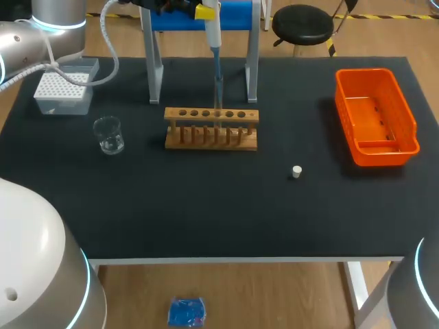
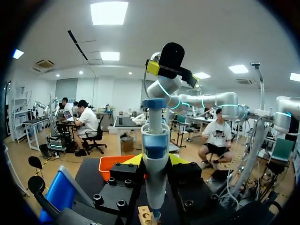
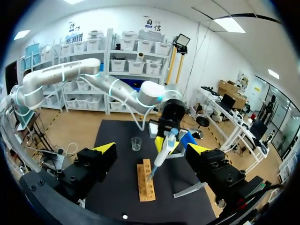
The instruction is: Invert the test tube, pick up the pipette, mount the tip to pipette, aspirate from beaker and dispense into the tube, eject the tip, return the pipette, and cap with the stopper.
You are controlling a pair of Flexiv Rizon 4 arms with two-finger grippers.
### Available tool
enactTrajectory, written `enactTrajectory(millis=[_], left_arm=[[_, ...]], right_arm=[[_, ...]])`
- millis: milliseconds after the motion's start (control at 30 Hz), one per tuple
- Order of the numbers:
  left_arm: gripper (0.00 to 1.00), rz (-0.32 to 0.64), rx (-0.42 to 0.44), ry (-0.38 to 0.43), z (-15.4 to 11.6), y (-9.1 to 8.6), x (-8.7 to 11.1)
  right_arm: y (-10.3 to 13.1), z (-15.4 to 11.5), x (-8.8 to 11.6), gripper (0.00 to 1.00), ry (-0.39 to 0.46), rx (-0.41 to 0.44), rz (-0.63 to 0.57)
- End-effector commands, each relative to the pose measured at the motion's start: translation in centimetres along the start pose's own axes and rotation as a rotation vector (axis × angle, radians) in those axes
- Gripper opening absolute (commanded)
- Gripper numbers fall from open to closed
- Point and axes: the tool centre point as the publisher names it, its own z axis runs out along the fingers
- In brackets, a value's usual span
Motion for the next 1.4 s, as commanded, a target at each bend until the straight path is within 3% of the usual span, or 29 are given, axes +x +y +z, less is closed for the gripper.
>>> enactTrajectory(millis=[33, 267, 433, 667, 767, 1400], left_arm=[[0.00, 0.000, -0.002, 0.004, -0.1, -0.1, -0.1], [0.00, 0.000, -0.002, 0.004, -0.1, -0.1, -0.1], [0.00, 0.000, -0.002, 0.004, -0.1, -0.1, -0.1], [0.00, 0.000, -0.002, 0.004, -0.1, -0.1, -0.1], [0.00, 0.000, -0.002, 0.004, -0.1, -0.1, -0.1], [0.00, 0.000, -0.002, 0.004, -0.1, -0.1, -0.1]], right_arm=[[-4.7, -2.6, 2.5, 1.00, 0.013, -0.116, -0.014], [-8.7, -1.6, 6.9, 1.00, 0.096, -0.167, -0.006], [-10.0, -1.0, 10.3, 1.00, 0.131, -0.223, -0.023], [-11.4, -0.4, 12.8, 1.00, 0.171, -0.365, -0.002], [-11.8, 0.0, 13.8, 1.00, 0.206, -0.362, -0.010], [-12.3, 0.5, 14.2, 1.00, 0.198, -0.356, -0.008]])
